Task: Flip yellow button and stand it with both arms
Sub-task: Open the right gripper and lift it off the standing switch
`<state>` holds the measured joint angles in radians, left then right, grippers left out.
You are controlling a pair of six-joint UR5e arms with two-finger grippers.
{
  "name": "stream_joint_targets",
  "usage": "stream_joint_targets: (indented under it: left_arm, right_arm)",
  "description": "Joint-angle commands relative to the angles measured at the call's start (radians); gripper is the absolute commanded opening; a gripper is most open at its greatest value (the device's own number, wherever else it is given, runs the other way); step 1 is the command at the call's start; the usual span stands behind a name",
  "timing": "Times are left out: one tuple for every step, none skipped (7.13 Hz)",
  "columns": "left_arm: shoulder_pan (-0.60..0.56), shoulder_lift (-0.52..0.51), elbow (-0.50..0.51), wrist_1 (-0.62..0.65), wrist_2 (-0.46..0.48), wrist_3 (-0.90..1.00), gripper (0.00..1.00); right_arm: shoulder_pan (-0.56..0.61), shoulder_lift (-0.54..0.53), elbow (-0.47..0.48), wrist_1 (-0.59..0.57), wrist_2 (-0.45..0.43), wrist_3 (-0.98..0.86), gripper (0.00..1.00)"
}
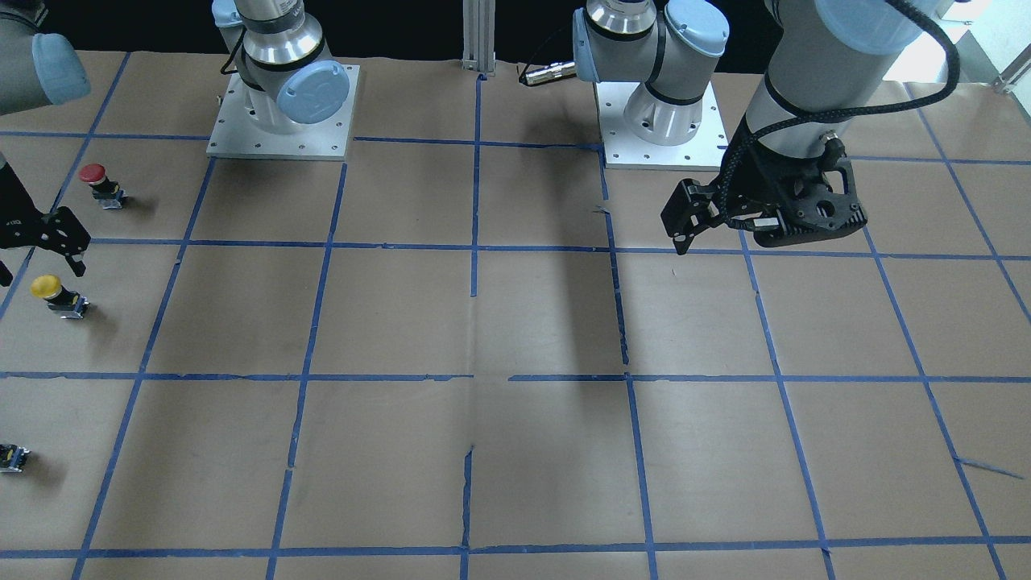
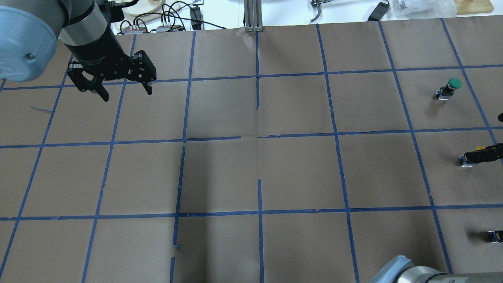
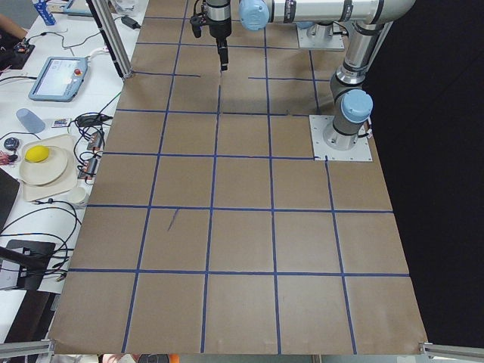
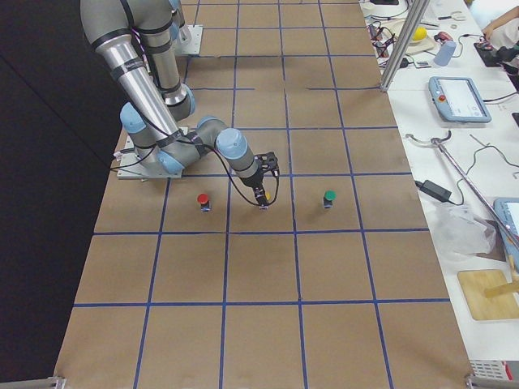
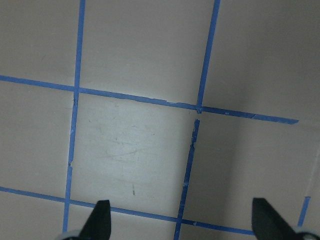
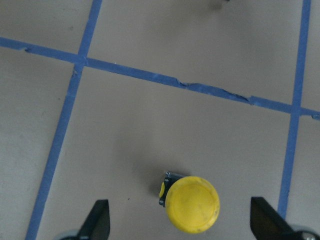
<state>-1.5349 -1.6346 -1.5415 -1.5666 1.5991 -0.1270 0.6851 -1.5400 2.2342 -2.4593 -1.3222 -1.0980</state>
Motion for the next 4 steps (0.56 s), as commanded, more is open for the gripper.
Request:
stream_joint_targets:
  left_arm:
    - [0.004,0.016,-0.028,-0.003,-0.008,0.071,0.99]
    - [0.006,0.019,-0.040,-0.001,-0.007,0.076,0.99]
    - [0.006,0.033,-0.045,-0.006,-0.007,0.084,0.99]
    - [0.010,0.044,-0.045,-0.006,-0.007,0.104,1.00]
  right_arm:
    - [0.030,-0.133,-0.150,0.316,0.000,0.013,1.00]
    - [0.054,-0.143,-0.254,0.473,0.000,0.029,1.00]
    - [0.103,-0.141,-0.366,0.599,-0.003,0.082,1.00]
    - [0.178,-0.135,-0.474,0.775,-0.005,0.218,1.00]
